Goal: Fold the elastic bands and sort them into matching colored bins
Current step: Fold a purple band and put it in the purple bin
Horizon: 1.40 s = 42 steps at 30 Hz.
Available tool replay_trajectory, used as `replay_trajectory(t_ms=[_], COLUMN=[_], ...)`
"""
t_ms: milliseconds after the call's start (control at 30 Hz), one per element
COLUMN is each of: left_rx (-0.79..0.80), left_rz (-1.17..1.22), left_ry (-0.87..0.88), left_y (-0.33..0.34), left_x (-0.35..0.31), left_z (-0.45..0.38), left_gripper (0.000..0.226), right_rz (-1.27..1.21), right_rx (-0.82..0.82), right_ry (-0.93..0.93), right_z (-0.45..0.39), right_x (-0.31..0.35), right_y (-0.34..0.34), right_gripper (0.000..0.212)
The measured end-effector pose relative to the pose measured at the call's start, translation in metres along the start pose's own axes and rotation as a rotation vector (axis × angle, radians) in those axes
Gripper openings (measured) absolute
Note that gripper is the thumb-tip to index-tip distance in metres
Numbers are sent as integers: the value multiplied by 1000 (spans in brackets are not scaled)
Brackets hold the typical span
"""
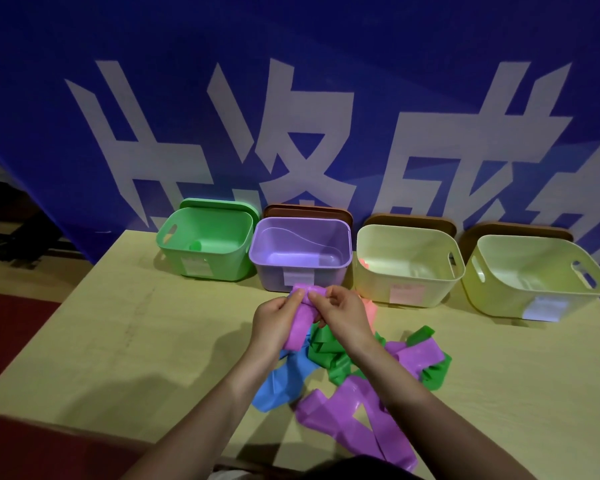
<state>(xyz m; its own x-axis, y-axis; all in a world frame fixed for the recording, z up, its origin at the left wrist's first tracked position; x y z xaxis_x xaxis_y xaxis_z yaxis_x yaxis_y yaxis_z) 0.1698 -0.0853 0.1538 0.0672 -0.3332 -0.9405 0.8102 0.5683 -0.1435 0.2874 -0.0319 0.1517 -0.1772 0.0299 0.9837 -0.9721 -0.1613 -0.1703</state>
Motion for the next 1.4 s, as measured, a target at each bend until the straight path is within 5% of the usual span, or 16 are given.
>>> replay_trajectory(t_ms=[200, 367, 500, 733, 933, 1000, 1100, 1233, 1400], left_rx=[13, 18, 139, 313, 263, 228, 206, 251, 304], left_rz=[-5, 54, 147, 338, 230, 75, 10, 231, 220], left_ry=[-73, -87, -98, -165, 37, 150, 171, -35, -204], left_y=[7, 5, 11, 27, 35, 33, 30, 34, 35], left_x=[10, 1, -1, 2, 3, 1, 2, 2, 4], left_z=[-4, -10, -8, -8, -13, -13, -11, -6, -1], left_gripper=[30, 44, 45, 27, 20, 18, 16, 22, 25], right_rz=[-89, 355, 455, 210, -107, -125, -105, -90, 73], right_rx=[-48, -75, 22, 253, 144, 155, 155, 102, 27], right_ry=[96, -591, -802, -505, -37, 25, 54, 19, -117], right_z=[-9, -2, 4, -7, -9, -10, -10, -9, -7], right_x=[-17, 5, 12, 6, 0, -5, -7, -6, -6], right_y=[-2, -8, -10, -34, -29, -28, -28, -30, -35], right_gripper=[29, 16, 23, 38, 13, 27, 22, 16, 9])
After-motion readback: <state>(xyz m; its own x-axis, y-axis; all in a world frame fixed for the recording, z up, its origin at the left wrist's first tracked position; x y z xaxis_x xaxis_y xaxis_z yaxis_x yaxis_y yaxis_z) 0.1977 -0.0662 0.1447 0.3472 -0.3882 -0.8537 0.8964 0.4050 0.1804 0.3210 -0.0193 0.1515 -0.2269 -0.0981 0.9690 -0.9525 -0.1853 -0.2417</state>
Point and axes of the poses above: each hand's wrist, its own z-axis away from the middle knuckle, its own y-axis out of the palm, x = y × z, the point moved 4 cm from there along -z, towards the middle knuckle, and after that the axes turned 5 degrees about -x, right-handed, at the moved point
